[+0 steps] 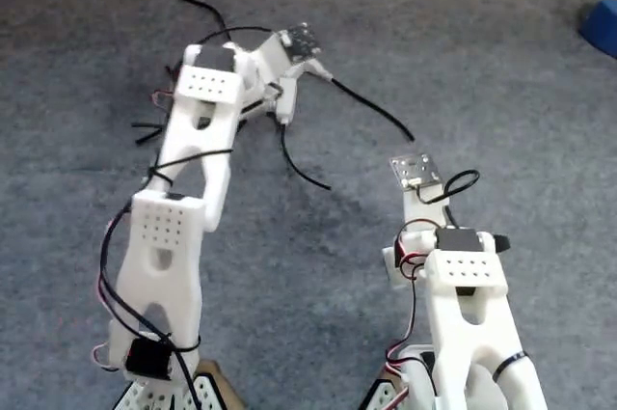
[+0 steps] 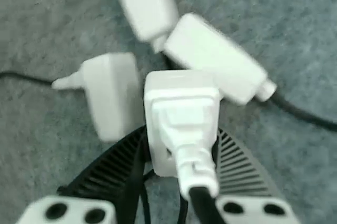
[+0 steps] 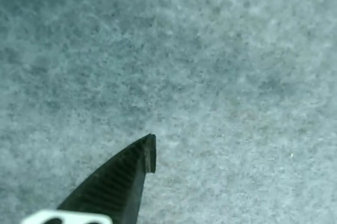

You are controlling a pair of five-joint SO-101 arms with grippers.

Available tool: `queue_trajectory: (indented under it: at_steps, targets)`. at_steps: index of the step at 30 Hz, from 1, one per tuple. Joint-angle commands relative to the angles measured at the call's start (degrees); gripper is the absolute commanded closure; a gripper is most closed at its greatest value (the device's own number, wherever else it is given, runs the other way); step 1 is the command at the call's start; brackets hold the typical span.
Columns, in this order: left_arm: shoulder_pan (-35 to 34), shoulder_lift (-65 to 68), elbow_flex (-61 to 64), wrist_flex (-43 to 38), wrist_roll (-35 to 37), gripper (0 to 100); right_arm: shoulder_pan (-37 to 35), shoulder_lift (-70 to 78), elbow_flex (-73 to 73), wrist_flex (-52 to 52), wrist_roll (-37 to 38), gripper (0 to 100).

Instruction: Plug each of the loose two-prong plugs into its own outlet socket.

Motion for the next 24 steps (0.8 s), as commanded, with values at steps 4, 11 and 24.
queue_trajectory:
  at_steps: [4,11,24]
  targets:
    - [-1.19,9.01,-21.23,8.70,0.88,75,-0.31,-1.45,-0.22,-0.66,0.09,39.3]
    - [-12.79,9.54,-31.16,15.74,0.70,72,-0.31,-1.19,-0.22,-0.66,0.09,39.3]
    - [-41.71,9.45,-36.44,22.86,0.97,72,-2.15,-1.45,1.89,-3.30,0.09,39.3]
